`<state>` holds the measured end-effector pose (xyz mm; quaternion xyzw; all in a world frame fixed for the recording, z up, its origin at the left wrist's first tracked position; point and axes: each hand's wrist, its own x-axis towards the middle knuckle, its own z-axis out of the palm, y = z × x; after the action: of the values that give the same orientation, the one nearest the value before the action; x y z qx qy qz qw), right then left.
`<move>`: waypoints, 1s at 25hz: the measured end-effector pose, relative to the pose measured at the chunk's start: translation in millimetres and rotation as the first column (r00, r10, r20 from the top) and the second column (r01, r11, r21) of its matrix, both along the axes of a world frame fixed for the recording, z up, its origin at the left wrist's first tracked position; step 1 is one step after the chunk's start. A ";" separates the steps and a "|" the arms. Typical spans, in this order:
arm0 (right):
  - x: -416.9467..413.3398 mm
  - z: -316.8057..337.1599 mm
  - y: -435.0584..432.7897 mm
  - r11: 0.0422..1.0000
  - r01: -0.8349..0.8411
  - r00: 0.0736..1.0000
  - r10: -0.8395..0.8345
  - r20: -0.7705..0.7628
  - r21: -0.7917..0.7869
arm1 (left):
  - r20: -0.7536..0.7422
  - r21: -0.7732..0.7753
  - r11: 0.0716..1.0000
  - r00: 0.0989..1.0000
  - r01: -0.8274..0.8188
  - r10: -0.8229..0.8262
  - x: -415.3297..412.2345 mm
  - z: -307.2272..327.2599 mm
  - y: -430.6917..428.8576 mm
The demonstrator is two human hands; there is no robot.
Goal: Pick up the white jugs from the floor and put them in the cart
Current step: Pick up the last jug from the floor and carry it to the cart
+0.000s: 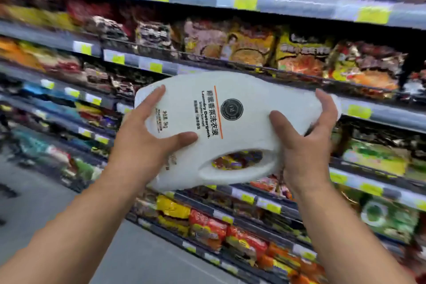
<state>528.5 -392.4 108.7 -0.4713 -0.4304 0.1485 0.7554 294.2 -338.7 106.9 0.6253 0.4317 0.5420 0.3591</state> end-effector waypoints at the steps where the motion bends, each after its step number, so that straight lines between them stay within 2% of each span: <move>1: -34.0 5.5 23.7 0.999 -0.045 0.999 0.045 -0.007 0.022 | -0.018 0.006 0.998 0.998 -0.064 0.064 -36.6 8.1 11.7; 6: -198.9 29.2 123.2 0.950 -0.297 0.953 0.302 -0.038 0.095 | -0.070 0.042 0.949 0.947 -0.311 0.314 -205.0 38.7 56.2; 11: -351.7 25.1 209.3 0.839 -0.538 0.839 0.542 -0.040 0.080 | -0.052 0.015 0.857 0.855 -0.516 0.516 -351.7 36.9 87.6; 15: -449.0 18.2 283.1 0.749 -0.661 0.749 0.662 -0.031 0.033 | -0.022 -0.027 0.758 0.758 -0.652 0.652 -435.4 22.1 127.7; 19: -553.7 10.1 362.8 0.607 -0.795 0.607 0.795 -0.015 0.005 | 0.022 -0.044 0.637 0.637 -0.769 0.771 -513.0 10.1 167.2; 22: -632.5 10.7 408.1 0.484 -0.875 0.484 0.875 -0.015 -0.024 | 0.026 -0.089 0.497 0.497 -0.863 0.867 -569.6 4.9 187.9; 25: -702.7 3.6 446.2 0.377 -0.924 0.379 0.925 -0.017 -0.067 | 0.058 -0.141 0.436 0.432 -0.889 0.900 -621.5 -3.2 206.4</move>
<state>-174.2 53.9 112.3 -0.1775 -0.6237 0.5525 0.5237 -327.3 -132.4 103.6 0.2502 0.6974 0.6678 0.0710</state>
